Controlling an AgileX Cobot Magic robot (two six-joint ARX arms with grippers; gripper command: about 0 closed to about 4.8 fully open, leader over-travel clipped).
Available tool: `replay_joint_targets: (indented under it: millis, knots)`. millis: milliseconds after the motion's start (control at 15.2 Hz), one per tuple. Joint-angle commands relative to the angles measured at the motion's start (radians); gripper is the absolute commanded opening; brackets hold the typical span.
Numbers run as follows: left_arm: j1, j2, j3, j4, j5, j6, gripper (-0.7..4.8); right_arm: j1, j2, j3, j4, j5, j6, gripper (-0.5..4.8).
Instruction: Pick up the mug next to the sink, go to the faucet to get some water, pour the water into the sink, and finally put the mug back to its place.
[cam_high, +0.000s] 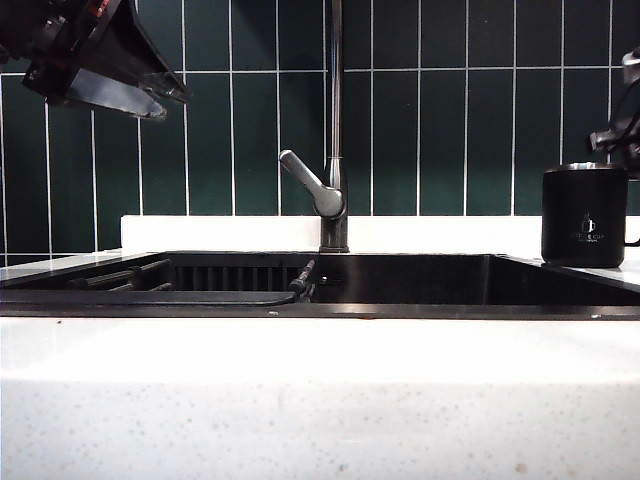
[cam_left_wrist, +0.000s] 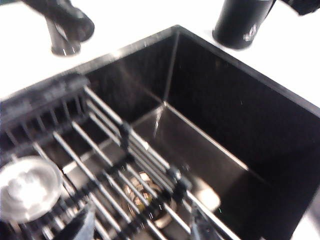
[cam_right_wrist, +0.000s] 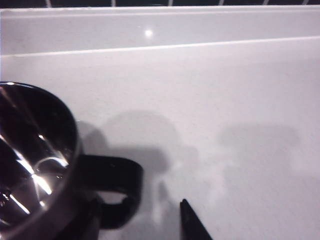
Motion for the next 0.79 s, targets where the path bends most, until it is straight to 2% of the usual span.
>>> replay_joint_targets:
  millis: [66, 329, 395, 460, 789]
  knots:
    - [-0.001, -0.050, 0.000, -0.053, -0.004, 0.025, 2.37, 0.001, -0.081, 0.004, -0.089, 0.010, 0.062, 2.00]
    - [0.000, -0.154, 0.000, -0.126, -0.004, 0.028, 2.37, 0.002, -0.175, 0.004, -0.275, 0.000, 0.137, 1.98]
    - [0.000, -0.171, 0.000, -0.140, -0.005, 0.031, 2.37, 0.002, -0.192, 0.004, -0.291, -0.006, 0.137, 1.87]
    - [0.000, -0.203, 0.000, -0.183, -0.021, 0.051, 2.37, 0.002, -0.220, 0.004, -0.306, -0.026, 0.143, 1.35]
    - [0.000, -0.326, 0.000, -0.351, -0.065, 0.079, 2.37, 0.003, -0.342, 0.004, -0.391, -0.055, 0.205, 1.32]
